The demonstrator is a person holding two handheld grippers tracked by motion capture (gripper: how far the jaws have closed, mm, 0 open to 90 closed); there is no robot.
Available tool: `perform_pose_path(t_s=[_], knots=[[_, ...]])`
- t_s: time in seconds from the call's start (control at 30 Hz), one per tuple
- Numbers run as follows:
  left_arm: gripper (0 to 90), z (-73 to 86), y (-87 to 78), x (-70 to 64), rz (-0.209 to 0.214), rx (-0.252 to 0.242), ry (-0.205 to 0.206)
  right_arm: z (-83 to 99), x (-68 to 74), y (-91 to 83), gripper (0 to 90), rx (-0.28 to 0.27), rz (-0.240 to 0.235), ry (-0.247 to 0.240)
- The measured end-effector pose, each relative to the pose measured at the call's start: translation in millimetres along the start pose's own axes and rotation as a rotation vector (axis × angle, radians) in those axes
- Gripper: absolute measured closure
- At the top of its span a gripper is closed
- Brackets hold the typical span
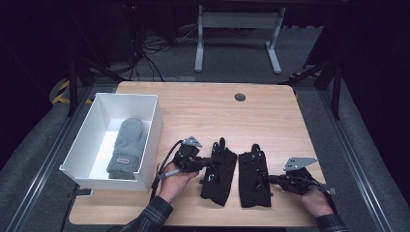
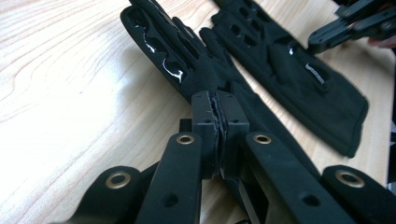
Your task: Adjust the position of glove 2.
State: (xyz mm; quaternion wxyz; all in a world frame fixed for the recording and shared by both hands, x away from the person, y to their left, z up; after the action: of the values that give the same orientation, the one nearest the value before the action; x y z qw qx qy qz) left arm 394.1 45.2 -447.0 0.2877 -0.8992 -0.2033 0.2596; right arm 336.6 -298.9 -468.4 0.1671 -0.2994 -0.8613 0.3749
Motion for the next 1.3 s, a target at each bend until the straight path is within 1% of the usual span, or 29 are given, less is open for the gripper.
perform_pose_path(t_s=[0.17, 0.27, 0.37, 0.43, 0.47, 0.5, 0.53, 0.6, 0.67, 0.73, 0.77, 0.83, 0.87, 0.97, 1.07, 1.3], knots=[[88.1, -1.7, -2.1, 0.5, 0.008, -0.012, -0.005, -4.3, 5.9, 5.7, 90.0, 0.002, -0.027, -0.018], [88.1, -2.7, -1.9, 0.0, 0.014, -0.016, -0.009, -6.3, 7.6, 7.9, 90.0, 0.001, -0.031, -0.024], [88.0, -4.3, -1.7, -0.9, 0.013, -0.019, -0.008, -11.6, 12.0, 12.9, 90.0, 0.004, -0.043, -0.042], [88.0, -6.5, -2.5, 0.1, 0.006, -0.024, -0.007, -12.5, 13.0, 14.0, 90.0, 0.005, -0.048, -0.044], [88.0, -8.1, -3.0, 1.8, 0.009, -0.032, -0.013, -13.3, 13.4, 14.9, 90.0, 0.005, -0.049, -0.048], [88.0, -10.6, -3.5, 4.0, -0.001, -0.031, -0.012, -14.7, 14.1, 16.6, 90.0, 0.003, -0.056, -0.051], [88.0, -10.6, -3.5, 4.0, -0.001, -0.031, -0.012, -14.7, 14.1, 16.6, 90.0, 0.003, -0.056, -0.051], [88.1, -17.1, -4.0, 5.3, -0.012, -0.042, -0.009, -16.6, 14.4, 18.9, 90.0, 0.003, -0.063, -0.056], [88.0, -19.3, -4.1, 5.6, -0.015, -0.043, -0.003, -17.1, 14.7, 19.4, 90.0, 0.004, -0.064, -0.055], [88.0, -22.6, -2.4, 6.1, -0.006, -0.048, -0.005, -18.4, 14.9, 21.2, 90.0, 0.002, -0.067, -0.056], [88.0, -24.0, -0.6, 5.8, -0.004, -0.041, -0.002, -19.1, 14.9, 21.8, 90.0, 0.002, -0.068, -0.059], [88.0, -26.6, 1.7, 4.1, 0.016, -0.040, 0.003, -21.0, 14.8, 23.4, 90.0, 0.002, -0.067, -0.061], [88.0, -28.0, 1.8, 2.7, 0.024, -0.043, 0.001, -22.1, 14.6, 24.4, 90.0, 0.000, -0.068, -0.059], [88.0, -32.9, 1.3, -1.2, 0.035, -0.054, 0.015, -25.7, 14.1, 27.0, 90.0, -0.005, -0.070, -0.061], [88.1, -36.9, 1.0, -4.3, 0.061, -0.070, 0.012, -29.5, 14.5, 31.0, 90.0, -0.009, -0.075, -0.060], [88.2, -38.7, 3.6, -10.3, 0.080, -0.066, 0.022, -37.6, 17.5, 39.8, 90.0, -0.019, -0.083, -0.072]])
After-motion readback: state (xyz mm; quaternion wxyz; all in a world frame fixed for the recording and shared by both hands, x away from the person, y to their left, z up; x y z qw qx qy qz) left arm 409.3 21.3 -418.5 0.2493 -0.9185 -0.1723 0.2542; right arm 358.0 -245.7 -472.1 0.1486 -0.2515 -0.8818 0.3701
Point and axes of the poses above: each handheld gripper's, and its own axes: y roughly forward along the jaws, z roughly out of its underside, x roughly to its left, the point moved 2 cm from there along y, roughly forward along the jaws
